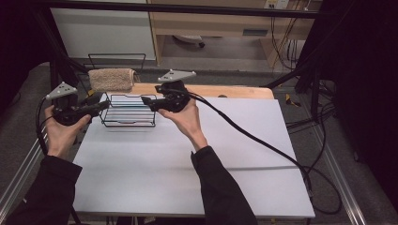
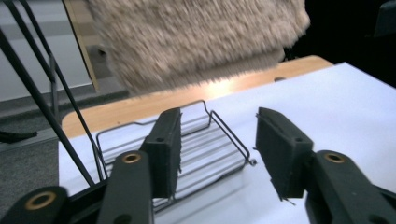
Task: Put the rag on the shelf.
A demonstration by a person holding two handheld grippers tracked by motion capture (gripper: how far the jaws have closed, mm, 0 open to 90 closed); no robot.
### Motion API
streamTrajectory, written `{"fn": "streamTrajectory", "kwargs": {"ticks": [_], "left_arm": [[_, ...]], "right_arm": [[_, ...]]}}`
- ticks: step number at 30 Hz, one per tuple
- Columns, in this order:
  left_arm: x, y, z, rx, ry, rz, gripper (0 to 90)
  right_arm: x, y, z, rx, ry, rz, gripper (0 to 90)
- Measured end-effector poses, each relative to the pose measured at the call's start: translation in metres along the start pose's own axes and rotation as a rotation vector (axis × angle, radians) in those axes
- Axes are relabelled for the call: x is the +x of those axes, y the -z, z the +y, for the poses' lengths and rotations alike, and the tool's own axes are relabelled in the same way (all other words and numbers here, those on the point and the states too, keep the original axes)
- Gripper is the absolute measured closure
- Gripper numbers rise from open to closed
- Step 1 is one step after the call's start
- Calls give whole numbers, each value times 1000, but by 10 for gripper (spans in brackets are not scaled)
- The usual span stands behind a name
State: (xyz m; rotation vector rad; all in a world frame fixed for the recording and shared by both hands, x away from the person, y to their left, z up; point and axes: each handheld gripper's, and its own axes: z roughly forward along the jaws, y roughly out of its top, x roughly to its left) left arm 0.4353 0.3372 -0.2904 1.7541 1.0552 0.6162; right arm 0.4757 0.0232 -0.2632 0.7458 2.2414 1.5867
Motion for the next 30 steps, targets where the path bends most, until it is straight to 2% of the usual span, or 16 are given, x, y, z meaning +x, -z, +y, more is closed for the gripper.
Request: {"fn": "streamTrajectory", "kwargs": {"ticks": [6, 12, 18, 23, 30], "left_arm": [[-12, -2, -21, 22, -1, -28, 403], [-23, -10, -43, 51, -12, -51, 319], [-37, -20, -60, 69, -20, -71, 225], [-47, -27, -74, 89, -30, -83, 143], [-60, -33, -95, 104, -24, -106, 94]], "right_arm": [[-10, 24, -26, 24, -25, -39, 217], [-26, 49, -48, 45, -78, -56, 93], [-42, 76, -71, 60, -110, -79, 43], [-54, 99, -93, 80, -144, -115, 19], [-70, 127, -130, 102, -181, -117, 6]]}}
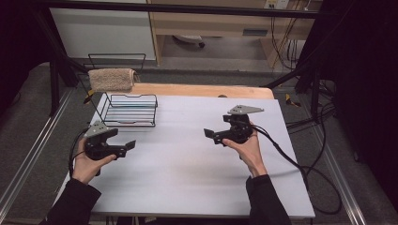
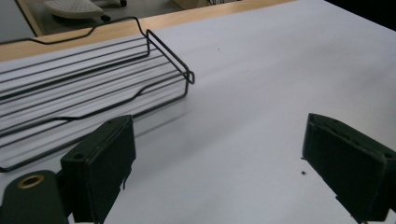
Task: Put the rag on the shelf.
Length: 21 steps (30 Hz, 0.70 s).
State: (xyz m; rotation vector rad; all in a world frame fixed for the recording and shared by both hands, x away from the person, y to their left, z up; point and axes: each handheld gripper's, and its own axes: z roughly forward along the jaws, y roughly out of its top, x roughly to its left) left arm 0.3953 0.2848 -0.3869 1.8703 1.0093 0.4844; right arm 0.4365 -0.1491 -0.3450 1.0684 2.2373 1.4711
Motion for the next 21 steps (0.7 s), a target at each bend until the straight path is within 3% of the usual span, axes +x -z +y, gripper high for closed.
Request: {"fn": "streamTrajectory", "kwargs": {"ticks": [8, 13, 21], "left_arm": [[-11, -10, -26, 26, -20, -36, 96], [-14, -12, -35, 37, -38, -73, 96], [-14, -15, -44, 57, -51, -79, 96]], "right_arm": [[-21, 14, -50, 35, -34, 13, 5], [-30, 26, -78, 55, -30, 28, 5], [-45, 47, -112, 83, -60, 19, 5]]}}
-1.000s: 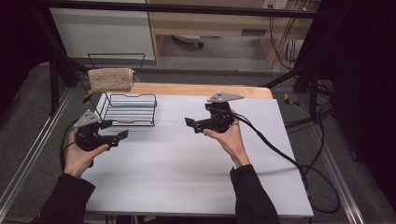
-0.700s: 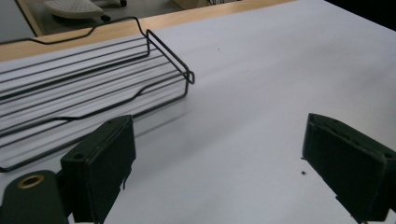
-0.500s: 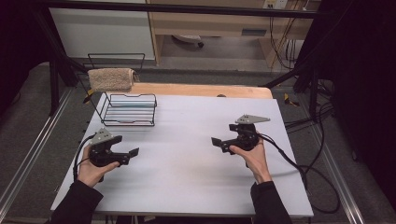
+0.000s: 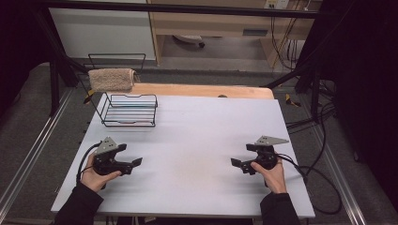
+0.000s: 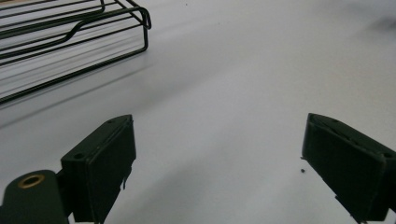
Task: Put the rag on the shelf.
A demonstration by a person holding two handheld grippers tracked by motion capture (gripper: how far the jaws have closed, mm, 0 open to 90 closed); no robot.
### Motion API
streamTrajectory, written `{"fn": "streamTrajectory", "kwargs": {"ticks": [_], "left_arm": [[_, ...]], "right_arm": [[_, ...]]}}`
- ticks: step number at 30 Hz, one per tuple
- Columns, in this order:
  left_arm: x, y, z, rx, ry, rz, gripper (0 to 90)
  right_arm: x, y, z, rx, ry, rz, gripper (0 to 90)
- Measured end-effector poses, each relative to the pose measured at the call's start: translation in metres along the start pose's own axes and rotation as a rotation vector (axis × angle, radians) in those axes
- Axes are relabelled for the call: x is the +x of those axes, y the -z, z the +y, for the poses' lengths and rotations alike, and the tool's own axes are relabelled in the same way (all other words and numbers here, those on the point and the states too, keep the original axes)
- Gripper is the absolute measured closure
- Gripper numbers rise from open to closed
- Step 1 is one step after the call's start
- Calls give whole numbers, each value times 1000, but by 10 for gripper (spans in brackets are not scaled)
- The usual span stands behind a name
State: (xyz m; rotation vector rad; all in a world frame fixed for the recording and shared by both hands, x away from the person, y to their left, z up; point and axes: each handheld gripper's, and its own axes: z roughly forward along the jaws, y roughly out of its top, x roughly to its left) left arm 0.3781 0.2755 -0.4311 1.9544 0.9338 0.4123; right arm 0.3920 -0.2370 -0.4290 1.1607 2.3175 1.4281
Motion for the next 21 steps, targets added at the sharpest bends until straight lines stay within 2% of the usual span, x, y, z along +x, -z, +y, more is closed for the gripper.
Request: {"fn": "streamTrajectory", "kwargs": {"ticks": [10, 21], "left_arm": [[-2, -2, -3, 39, -17, 12, 94], [-4, -4, -6, 58, -28, 5, 93]], "right_arm": [[-13, 12, -24, 33, -11, -21, 5], [-13, 20, -31, 24, -15, -27, 5]]}}
